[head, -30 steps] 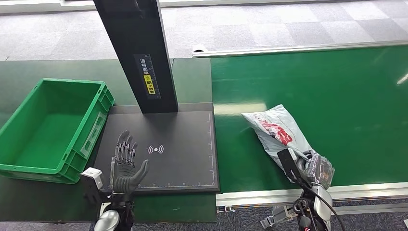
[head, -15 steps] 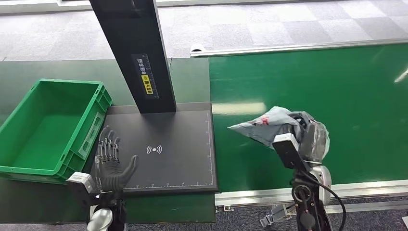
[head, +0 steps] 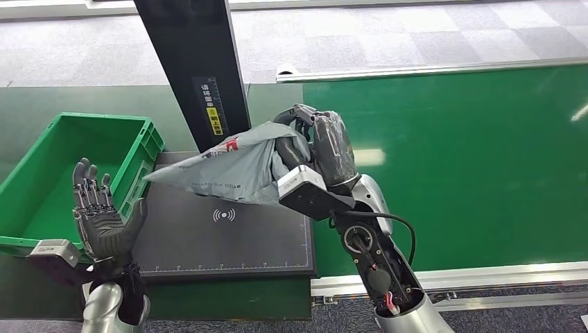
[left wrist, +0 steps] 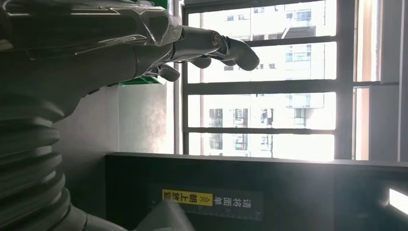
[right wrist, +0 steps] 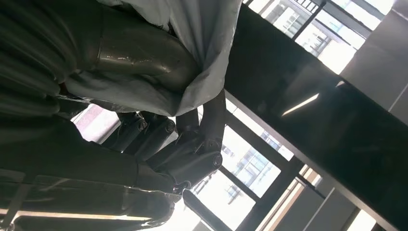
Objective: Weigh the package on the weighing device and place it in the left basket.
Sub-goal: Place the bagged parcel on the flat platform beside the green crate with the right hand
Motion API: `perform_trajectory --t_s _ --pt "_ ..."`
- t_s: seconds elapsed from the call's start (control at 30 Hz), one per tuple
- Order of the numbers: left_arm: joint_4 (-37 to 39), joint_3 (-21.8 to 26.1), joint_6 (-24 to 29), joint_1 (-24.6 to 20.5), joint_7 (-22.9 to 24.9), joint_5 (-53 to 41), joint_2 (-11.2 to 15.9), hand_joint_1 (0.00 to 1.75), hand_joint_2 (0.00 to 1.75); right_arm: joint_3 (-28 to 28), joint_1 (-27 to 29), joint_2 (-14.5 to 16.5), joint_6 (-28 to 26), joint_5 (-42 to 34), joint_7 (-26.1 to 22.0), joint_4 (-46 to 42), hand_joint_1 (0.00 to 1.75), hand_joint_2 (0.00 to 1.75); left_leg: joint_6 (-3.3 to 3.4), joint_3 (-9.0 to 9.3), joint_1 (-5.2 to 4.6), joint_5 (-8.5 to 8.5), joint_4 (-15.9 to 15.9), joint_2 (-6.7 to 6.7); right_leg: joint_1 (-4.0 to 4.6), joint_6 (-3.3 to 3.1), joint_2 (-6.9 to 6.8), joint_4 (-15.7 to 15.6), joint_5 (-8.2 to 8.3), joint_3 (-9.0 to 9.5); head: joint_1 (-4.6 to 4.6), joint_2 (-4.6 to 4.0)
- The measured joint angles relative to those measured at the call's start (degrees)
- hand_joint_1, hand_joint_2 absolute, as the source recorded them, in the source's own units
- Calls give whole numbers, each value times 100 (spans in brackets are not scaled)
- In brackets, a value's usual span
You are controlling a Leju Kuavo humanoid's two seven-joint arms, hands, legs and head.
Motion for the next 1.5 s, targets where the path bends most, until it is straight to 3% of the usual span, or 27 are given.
perform_trajectory --t_s 0.43,0.47,0.6,0.87,1.5 --pt "-94 159 24 29 1 0 8 0 175 311 -124 155 70 -63 10 346 175 175 0 0 0 0 0 -9 0 0 -3 0 0 0 0 0" --pt "-107 163 28 48 0 0 8 0 175 320 -131 158 72 -64 10 368 169 175 0 0 0 0 0 -8 0 0 -3 0 0 0 0 0" --pt "-204 198 37 149 -4 -1 2 0 175 363 -182 179 89 -48 61 493 0 175 0 -1 0 0 0 -8 0 0 -3 0 0 -1 1 0" --pt "-354 322 44 261 -3 -12 -15 0 175 469 -351 273 71 184 393 752 0 175 0 1 0 0 0 -9 0 0 -3 0 0 0 1 0" --pt "-599 406 0 423 89 -127 -104 0 175 495 -374 353 75 290 523 850 0 175 0 1 0 0 0 -9 0 0 -4 0 0 1 1 0"
